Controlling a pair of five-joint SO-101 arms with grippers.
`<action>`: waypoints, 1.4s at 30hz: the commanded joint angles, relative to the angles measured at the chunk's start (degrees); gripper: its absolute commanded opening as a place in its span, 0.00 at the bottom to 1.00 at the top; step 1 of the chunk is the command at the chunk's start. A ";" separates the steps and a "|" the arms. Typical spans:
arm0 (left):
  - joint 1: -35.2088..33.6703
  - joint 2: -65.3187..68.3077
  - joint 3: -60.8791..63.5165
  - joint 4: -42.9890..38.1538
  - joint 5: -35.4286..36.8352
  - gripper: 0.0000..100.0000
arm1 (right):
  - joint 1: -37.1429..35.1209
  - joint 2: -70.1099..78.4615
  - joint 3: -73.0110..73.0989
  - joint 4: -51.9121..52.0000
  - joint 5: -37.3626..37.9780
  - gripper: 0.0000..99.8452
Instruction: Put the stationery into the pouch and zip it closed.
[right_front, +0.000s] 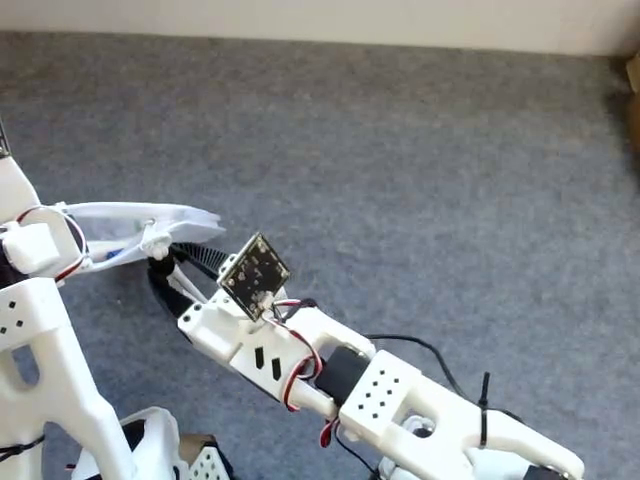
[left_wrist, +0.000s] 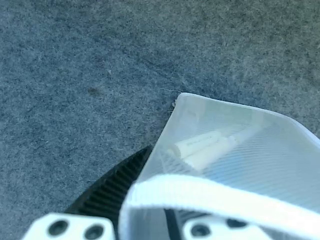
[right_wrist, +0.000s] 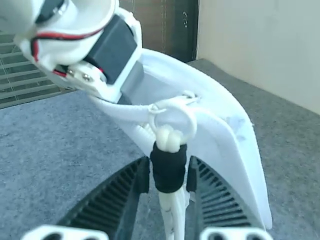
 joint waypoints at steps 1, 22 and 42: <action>1.19 2.15 3.30 -0.79 0.44 0.01 | -0.31 -0.31 -4.44 -1.45 -0.44 0.12; 1.19 2.15 3.30 -0.79 0.44 0.01 | -0.31 3.03 -7.60 -1.54 -0.62 0.12; 1.19 2.15 3.30 -0.79 0.44 0.01 | 1.89 -1.89 -8.22 -1.54 -0.53 0.11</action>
